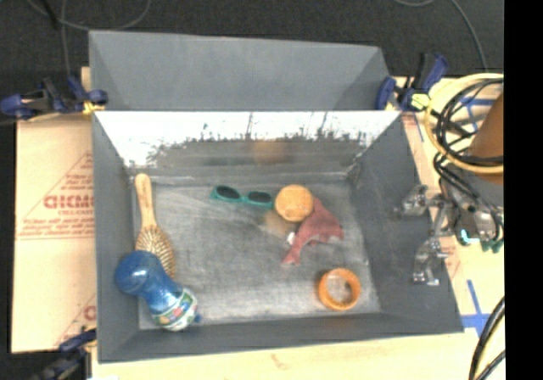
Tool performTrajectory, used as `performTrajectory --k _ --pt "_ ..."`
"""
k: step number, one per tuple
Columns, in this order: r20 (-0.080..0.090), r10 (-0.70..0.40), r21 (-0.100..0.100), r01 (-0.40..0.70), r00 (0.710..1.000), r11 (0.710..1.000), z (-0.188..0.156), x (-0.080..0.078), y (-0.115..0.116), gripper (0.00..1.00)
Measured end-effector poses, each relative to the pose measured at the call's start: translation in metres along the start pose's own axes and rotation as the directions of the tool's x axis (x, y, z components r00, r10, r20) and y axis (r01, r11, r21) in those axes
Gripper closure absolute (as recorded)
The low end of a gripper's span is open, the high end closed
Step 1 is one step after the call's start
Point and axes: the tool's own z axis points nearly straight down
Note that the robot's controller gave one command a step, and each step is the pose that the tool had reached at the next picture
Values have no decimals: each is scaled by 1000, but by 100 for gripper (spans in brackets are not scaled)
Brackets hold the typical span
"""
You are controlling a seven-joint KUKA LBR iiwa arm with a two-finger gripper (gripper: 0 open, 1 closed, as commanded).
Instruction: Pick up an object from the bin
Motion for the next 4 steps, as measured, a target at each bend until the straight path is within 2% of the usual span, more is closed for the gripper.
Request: performTrajectory --k 1,2,3,4 --pt "8 -3 2 3 1000 1000 -4 -2 1 0" --pt "12 5 3 -5 1000 1000 70 7 36 0" --pt "4 176 -3 -176 984 984 90 0 70 0" --pt "8 259 -1 -259 966 966 119 0 80 0"
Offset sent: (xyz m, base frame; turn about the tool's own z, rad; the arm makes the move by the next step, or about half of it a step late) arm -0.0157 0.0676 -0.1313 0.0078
